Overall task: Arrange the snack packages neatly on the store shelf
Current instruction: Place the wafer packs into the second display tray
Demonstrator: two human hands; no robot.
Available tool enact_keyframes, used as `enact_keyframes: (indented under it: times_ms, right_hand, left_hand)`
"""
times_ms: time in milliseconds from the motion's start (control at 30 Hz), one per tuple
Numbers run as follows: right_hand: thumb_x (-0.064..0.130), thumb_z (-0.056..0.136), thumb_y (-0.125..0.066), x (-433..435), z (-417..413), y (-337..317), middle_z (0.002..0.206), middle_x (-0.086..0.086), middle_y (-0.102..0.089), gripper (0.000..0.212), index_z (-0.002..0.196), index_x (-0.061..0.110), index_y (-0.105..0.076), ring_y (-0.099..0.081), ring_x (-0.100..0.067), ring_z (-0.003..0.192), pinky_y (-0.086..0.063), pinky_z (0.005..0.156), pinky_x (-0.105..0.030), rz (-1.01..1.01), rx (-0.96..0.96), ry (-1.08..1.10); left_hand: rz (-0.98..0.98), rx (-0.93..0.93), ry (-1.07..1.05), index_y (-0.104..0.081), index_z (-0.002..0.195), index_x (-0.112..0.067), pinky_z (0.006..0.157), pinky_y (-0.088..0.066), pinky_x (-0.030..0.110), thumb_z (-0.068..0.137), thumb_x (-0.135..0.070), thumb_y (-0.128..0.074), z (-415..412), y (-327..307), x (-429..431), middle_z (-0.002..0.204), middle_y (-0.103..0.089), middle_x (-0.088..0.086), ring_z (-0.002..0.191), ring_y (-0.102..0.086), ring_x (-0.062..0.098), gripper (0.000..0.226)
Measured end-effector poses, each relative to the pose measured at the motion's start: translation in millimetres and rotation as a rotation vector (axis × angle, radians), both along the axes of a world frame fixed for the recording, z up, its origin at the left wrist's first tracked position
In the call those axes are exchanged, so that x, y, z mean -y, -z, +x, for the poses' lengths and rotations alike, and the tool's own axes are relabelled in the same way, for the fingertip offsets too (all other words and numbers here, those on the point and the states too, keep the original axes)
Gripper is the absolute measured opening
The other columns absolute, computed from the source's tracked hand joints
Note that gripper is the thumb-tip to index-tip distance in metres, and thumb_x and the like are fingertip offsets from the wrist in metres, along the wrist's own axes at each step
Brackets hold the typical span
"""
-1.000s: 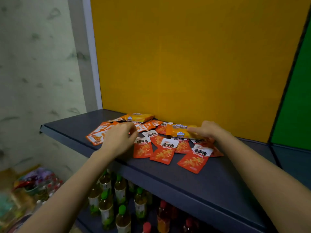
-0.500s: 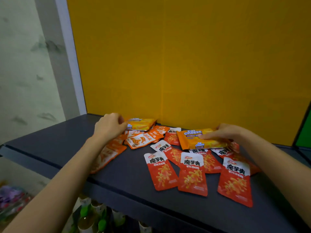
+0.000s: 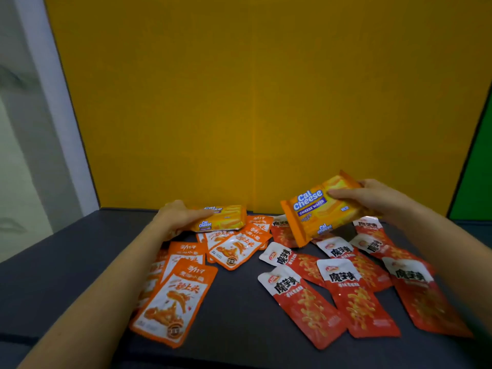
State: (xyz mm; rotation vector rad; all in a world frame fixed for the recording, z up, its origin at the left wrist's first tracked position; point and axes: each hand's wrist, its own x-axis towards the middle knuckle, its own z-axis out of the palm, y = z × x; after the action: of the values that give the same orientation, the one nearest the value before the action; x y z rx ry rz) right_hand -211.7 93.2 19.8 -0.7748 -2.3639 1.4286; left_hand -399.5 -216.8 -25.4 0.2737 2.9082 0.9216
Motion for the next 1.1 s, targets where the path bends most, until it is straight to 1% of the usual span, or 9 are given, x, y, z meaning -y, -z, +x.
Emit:
enact_keyframes:
  times_ms: [67,200,300,400,567,667,800,967,1100]
  right_hand:
    - [0.028,0.078,-0.073,13,5,-2,0.109,-0.013,-0.066,0.056,0.124,0.005,-0.051,-0.064,-0.026,0.088,-0.052,0.066,-0.028,-0.024,-0.040,0.010]
    - [0.021,0.082,-0.069,40,14,-6,0.089,-0.006,-0.066,0.035,0.112,0.011,-0.054,-0.061,-0.015,0.070,-0.052,0.059,-0.025,-0.067,-0.119,0.020]
    - [0.020,0.083,-0.069,55,20,-6,0.100,-0.011,-0.064,0.032,0.110,0.012,-0.053,-0.061,-0.016,0.072,-0.050,0.066,-0.028,-0.095,-0.157,0.047]
    - [0.021,0.082,-0.069,63,22,-4,0.091,-0.006,-0.063,0.031,0.106,0.014,-0.051,-0.060,-0.014,0.070,-0.049,0.059,-0.026,-0.110,-0.183,0.088]
    - [0.022,0.082,-0.070,71,26,3,0.079,0.001,-0.060,0.031,0.103,0.014,-0.050,-0.060,-0.013,0.067,-0.051,0.054,-0.023,-0.147,-0.198,0.133]
    - [0.024,0.080,-0.072,71,30,7,0.083,-0.003,-0.063,0.035,0.106,0.013,-0.051,-0.062,-0.017,0.071,-0.053,0.065,-0.031,-0.160,-0.204,0.161]
    - [0.025,0.078,-0.073,69,38,11,0.095,-0.008,-0.066,0.050,0.120,0.007,-0.051,-0.065,-0.020,0.074,-0.054,0.063,-0.032,-0.183,-0.214,0.183]
    - [0.023,0.079,-0.072,63,55,14,0.104,-0.011,-0.066,0.059,0.128,0.003,-0.047,-0.064,-0.017,0.074,-0.051,0.061,-0.027,-0.240,-0.269,0.211]
    - [0.026,0.080,-0.071,48,77,15,0.085,-0.004,-0.067,0.045,0.117,0.008,-0.053,-0.065,-0.014,0.067,-0.056,0.055,-0.025,-0.273,-0.291,0.244]
  left_hand:
    - [0.033,0.033,0.010,-0.057,0.102,-0.005,0.069,-0.046,0.033,0.064,-0.068,-0.068,-7,0,-4,0.107,-0.063,0.012,0.090,-0.059,0.025,0.074]
    - [0.174,0.122,0.073,-0.047,0.125,-0.002,0.060,-0.042,0.028,0.064,-0.055,-0.077,-7,-3,-12,0.124,-0.057,0.015,0.095,-0.055,0.025,0.086]
    - [0.200,0.181,0.091,-0.032,0.139,-0.002,0.080,-0.044,0.037,0.064,-0.047,-0.080,-11,-7,-16,0.140,-0.043,0.017,0.119,-0.049,0.033,0.099]
    - [0.230,0.233,0.120,-0.029,0.140,-0.003,0.088,-0.044,0.040,0.061,-0.039,-0.084,-14,-11,-20,0.142,-0.040,0.018,0.124,-0.045,0.035,0.103]
    - [0.297,0.319,0.182,-0.038,0.132,0.001,0.082,-0.047,0.035,0.063,-0.028,-0.084,-15,-10,-24,0.111,-0.059,0.015,0.095,-0.055,0.027,0.088]
    - [0.331,0.375,0.235,-0.045,0.125,0.002,0.064,-0.053,0.031,0.063,-0.024,-0.085,-12,-11,-24,0.089,-0.066,0.013,0.076,-0.063,0.024,0.077]
    - [0.388,0.407,0.309,-0.046,0.127,0.002,0.060,-0.056,0.034,0.057,-0.021,-0.087,-10,-8,-25,0.105,-0.068,0.021,0.075,-0.068,0.027,0.085]
    - [0.422,0.346,0.322,-0.053,0.090,0.000,0.035,-0.047,0.019,0.082,-0.016,-0.070,3,-23,-29,0.050,-0.067,0.006,0.036,-0.061,0.011,0.025]
    - [0.514,0.241,0.325,-0.049,0.084,-0.003,0.035,-0.048,0.019,0.085,-0.012,-0.066,14,-43,-38,0.052,-0.064,0.003,0.030,-0.056,0.006,0.019]
